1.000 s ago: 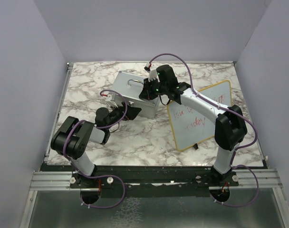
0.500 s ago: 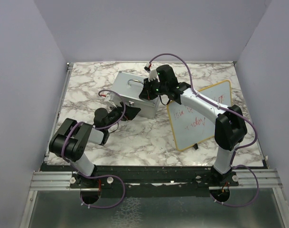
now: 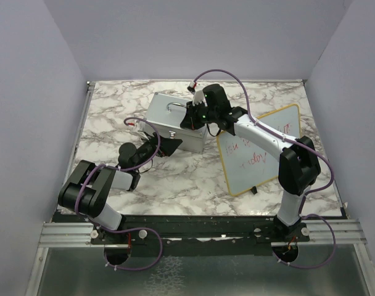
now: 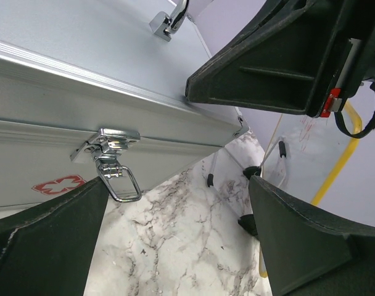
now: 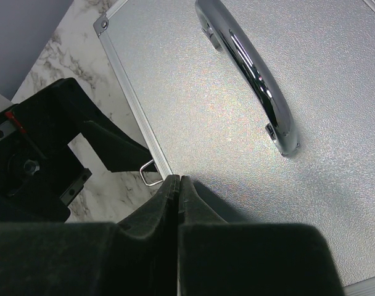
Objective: Organize the medicine kit
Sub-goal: Close the medicine box at the center of the board.
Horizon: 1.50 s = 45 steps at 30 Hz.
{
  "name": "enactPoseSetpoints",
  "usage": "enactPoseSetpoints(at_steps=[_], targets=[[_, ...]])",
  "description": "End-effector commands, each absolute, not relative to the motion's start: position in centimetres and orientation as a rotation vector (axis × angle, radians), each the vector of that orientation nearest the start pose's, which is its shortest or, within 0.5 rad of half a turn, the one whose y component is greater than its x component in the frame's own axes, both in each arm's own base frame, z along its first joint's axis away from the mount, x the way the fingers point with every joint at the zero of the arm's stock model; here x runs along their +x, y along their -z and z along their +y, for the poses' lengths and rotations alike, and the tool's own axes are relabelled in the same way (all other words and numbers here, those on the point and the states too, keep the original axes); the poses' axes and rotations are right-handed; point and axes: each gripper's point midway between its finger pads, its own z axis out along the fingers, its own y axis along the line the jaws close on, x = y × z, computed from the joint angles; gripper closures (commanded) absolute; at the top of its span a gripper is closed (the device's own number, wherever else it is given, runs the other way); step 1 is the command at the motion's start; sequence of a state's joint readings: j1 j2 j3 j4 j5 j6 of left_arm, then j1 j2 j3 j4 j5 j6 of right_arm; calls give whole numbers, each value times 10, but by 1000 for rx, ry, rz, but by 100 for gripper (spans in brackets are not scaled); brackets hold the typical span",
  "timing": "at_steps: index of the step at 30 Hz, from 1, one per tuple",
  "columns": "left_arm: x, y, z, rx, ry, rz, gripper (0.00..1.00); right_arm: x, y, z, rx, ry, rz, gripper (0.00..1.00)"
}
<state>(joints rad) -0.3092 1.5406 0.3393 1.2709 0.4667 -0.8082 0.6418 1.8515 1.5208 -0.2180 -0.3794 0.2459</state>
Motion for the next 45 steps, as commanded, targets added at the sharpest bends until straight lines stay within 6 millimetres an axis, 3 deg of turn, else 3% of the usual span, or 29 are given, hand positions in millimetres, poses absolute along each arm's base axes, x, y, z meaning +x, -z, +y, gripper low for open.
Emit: enactPoseSetpoints(at_steps=[1, 17, 45], targets=[[315, -167, -217, 37, 1259, 1605, 6, 376, -194, 379, -663, -937, 2093, 95], [307, -160, -215, 0, 1271, 1629, 6, 374, -196, 378, -653, -943, 2088, 96], [331, -172, -217, -112, 1310, 1578, 6, 372, -197, 377, -650, -951, 2078, 95]])
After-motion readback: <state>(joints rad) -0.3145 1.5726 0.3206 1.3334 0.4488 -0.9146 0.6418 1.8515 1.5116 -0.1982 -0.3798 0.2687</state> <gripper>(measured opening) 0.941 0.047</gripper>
